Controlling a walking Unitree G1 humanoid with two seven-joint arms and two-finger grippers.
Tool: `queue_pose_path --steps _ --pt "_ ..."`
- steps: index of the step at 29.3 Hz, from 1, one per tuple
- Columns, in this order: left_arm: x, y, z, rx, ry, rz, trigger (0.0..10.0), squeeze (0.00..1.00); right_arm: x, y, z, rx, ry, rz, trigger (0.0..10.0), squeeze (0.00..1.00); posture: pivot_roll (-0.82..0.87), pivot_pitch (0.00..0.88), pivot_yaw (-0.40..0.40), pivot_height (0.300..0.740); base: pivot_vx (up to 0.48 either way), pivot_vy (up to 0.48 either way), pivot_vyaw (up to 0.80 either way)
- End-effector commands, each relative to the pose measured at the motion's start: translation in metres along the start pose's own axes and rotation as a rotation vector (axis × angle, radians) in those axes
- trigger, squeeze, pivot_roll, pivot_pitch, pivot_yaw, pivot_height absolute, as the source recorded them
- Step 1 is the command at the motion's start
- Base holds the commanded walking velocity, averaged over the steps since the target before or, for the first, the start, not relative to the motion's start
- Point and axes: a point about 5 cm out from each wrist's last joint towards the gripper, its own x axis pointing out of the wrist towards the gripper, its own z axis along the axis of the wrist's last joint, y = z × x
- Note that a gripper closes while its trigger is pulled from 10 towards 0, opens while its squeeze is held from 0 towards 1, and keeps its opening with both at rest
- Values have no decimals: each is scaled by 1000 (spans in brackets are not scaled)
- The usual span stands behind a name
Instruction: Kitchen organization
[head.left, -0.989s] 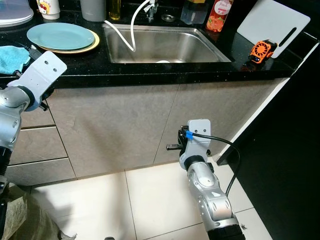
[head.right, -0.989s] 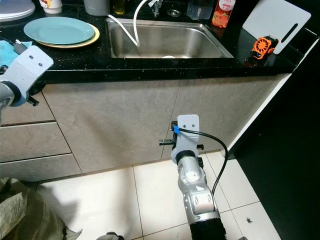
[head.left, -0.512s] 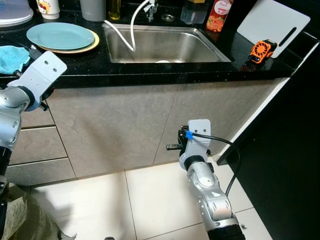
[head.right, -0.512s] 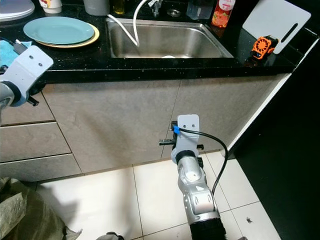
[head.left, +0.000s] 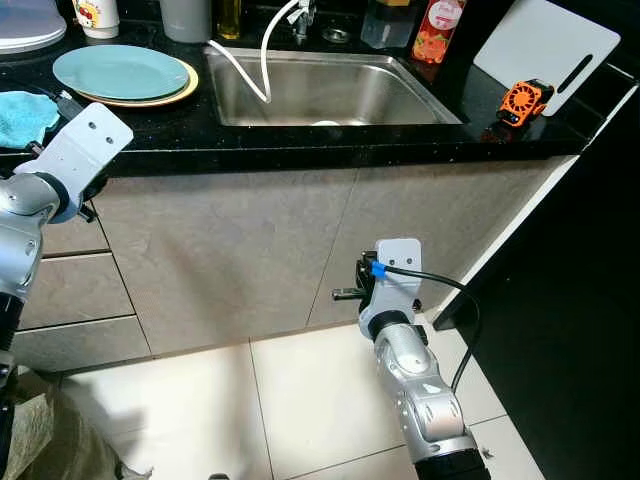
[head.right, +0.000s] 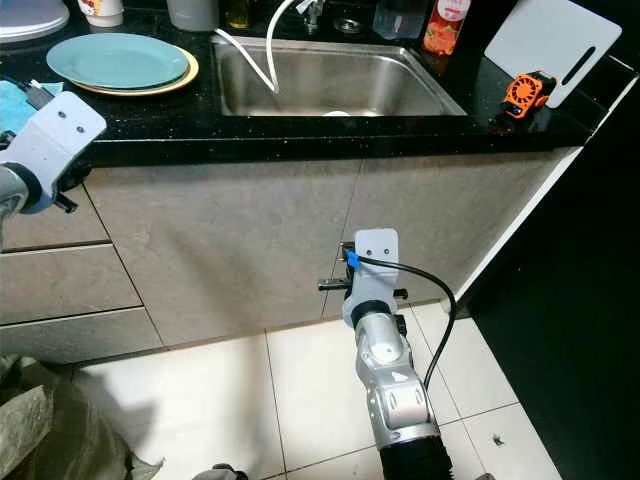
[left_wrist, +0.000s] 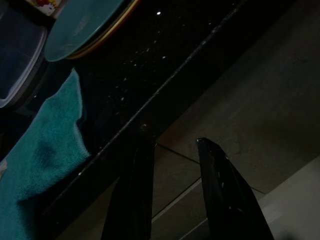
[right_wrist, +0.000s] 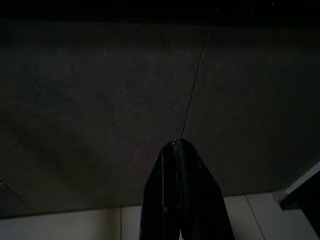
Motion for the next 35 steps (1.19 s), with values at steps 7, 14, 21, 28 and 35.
queue_pose_path --steps 7,14,21,28,35 --pt "3 11 41 -244 -206 138 10000 0 0 -2 -1 -5 10 -7 10000 0 224 89 -104 740 0 0 0" --pt "1 25 77 -762 -455 125 10000 0 -1 0 -1 -1 8 -10 10000 0 227 87 -99 740 0 0 0" --pt "0 6 103 -1128 -545 -112 10000 0 -2 1 -3 11 14 -9 10000 0 232 81 -92 740 0 0 0" --pt "-6 -51 136 -1039 -534 -302 10000 0 -3 2 -3 15 14 -11 10000 0 229 80 -87 740 0 0 0" --pt "-23 -124 146 -956 -398 -671 10000 0 -4 3 -3 22 13 -13 10000 0 231 88 -76 740 0 0 0"
